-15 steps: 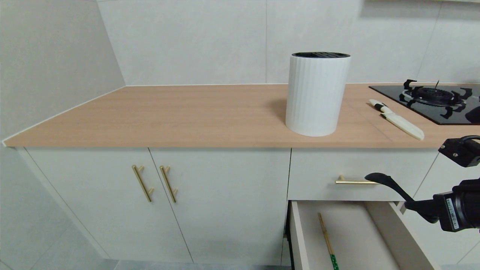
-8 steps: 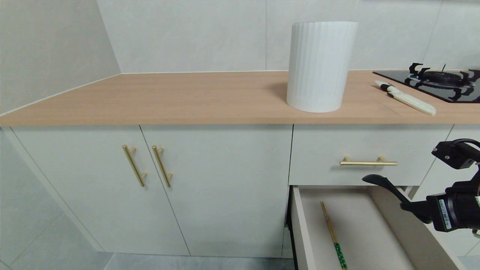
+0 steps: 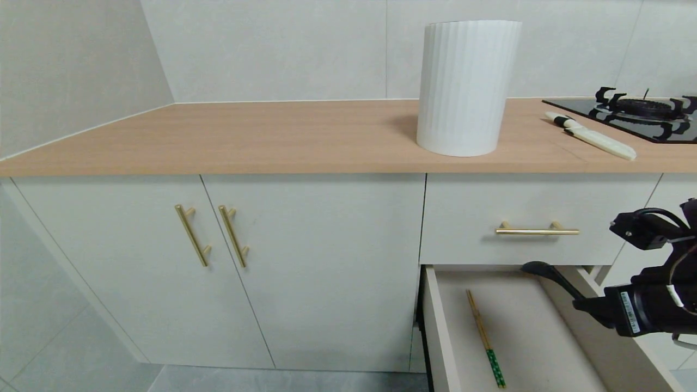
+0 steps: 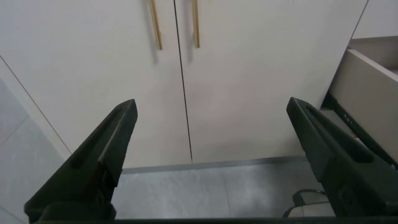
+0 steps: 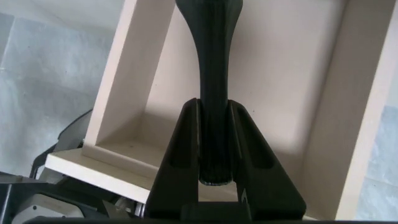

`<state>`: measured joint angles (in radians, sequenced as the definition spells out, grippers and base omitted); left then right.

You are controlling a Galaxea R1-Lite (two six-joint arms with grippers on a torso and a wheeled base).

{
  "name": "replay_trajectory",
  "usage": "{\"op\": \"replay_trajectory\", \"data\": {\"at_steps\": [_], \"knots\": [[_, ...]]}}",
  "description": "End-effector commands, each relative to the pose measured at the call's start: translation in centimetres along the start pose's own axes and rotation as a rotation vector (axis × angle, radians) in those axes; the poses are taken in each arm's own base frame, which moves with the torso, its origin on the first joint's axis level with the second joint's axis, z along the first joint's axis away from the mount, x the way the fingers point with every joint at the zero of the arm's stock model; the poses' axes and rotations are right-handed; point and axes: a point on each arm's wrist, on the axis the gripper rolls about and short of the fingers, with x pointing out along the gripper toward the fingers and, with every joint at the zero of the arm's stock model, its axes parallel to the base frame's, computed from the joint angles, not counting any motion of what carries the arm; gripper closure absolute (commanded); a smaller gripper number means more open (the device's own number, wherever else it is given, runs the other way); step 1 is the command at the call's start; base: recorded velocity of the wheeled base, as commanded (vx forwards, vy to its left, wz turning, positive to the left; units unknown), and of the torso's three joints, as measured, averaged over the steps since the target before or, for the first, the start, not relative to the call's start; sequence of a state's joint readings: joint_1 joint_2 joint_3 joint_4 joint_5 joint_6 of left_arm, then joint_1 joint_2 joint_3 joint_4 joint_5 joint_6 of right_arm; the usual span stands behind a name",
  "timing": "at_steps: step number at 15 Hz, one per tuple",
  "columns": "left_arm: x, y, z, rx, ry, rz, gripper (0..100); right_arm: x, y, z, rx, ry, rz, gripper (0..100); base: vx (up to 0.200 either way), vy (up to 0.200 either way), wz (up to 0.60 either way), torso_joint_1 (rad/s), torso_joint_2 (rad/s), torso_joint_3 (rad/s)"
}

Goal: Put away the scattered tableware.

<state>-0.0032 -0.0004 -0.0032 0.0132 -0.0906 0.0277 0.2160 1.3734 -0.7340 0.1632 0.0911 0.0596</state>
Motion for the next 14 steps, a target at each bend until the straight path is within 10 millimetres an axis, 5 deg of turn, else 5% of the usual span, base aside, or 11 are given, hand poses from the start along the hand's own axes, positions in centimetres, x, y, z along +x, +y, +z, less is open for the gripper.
{"op": "replay_trajectory", "data": {"at_steps": [1, 2, 3, 7, 14], "knots": [[0.0, 0.0, 0.0, 0.0, 0.001, 0.0, 0, 3.9, -0.5, -0.1, 0.017, 0.117, -0.035, 100, 0.0, 0.0, 0.0, 0.0, 0.0, 0.0], [0.0, 0.0, 0.0, 0.0, 0.001, 0.0, 0, 4.1, -0.5, -0.2, 0.016, 0.123, -0.037, 100, 0.0, 0.0, 0.0, 0.0, 0.0, 0.0], [0.0, 0.0, 0.0, 0.002, 0.0, 0.0, 0, 6.9, -0.9, -0.4, 0.021, 0.185, -0.095, 100, 0.0, 0.0, 0.0, 0.0, 0.0, 0.0], [0.0, 0.0, 0.0, 0.0, 0.001, 0.0, 0, 12.5, -1.5, -1.1, 0.099, 0.233, -0.132, 100, 0.0, 0.0, 0.0, 0.0, 0.0, 0.0], [0.0, 0.0, 0.0, 0.0, 0.0, 0.0, 0, 20.9, -2.9, -5.3, 0.108, 0.289, -0.257, 100, 0.0, 0.0, 0.0, 0.0, 0.0, 0.0]]}}
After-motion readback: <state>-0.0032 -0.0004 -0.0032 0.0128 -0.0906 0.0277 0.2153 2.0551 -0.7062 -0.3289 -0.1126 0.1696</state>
